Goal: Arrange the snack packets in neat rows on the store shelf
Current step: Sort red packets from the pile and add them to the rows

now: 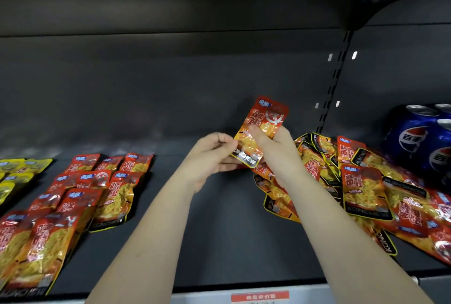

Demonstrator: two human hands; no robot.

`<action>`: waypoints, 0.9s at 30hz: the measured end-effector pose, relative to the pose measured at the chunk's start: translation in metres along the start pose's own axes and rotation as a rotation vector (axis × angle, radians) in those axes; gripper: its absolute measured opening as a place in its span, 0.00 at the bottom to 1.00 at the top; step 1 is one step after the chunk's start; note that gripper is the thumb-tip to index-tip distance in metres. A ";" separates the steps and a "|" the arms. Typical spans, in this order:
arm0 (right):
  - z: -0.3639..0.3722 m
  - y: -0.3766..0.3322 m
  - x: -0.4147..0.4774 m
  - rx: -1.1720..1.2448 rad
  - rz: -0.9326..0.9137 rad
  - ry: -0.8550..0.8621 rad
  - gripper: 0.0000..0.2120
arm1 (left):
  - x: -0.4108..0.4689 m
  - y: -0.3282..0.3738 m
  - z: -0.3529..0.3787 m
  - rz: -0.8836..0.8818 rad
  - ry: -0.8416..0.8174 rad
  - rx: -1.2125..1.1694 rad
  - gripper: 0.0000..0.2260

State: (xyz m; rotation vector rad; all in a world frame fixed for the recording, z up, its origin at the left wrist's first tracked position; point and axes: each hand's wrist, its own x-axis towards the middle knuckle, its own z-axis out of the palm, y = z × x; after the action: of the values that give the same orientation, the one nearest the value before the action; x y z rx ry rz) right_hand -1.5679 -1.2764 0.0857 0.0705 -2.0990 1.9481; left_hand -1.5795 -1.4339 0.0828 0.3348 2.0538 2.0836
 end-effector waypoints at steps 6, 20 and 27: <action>-0.005 0.003 0.005 -0.317 -0.081 0.163 0.11 | 0.010 -0.025 -0.007 -0.026 0.146 0.770 0.04; -0.009 0.008 0.008 -0.360 -0.043 0.202 0.09 | 0.009 -0.017 -0.002 -0.012 0.274 0.111 0.16; -0.006 0.007 0.007 -0.422 -0.010 0.175 0.12 | 0.012 -0.010 -0.022 0.176 0.604 0.146 0.22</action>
State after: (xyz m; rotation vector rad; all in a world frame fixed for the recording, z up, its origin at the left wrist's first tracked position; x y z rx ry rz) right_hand -1.5755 -1.2689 0.0809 -0.1665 -2.3288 1.4094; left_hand -1.5981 -1.4513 0.0725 -0.1246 2.5963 2.3546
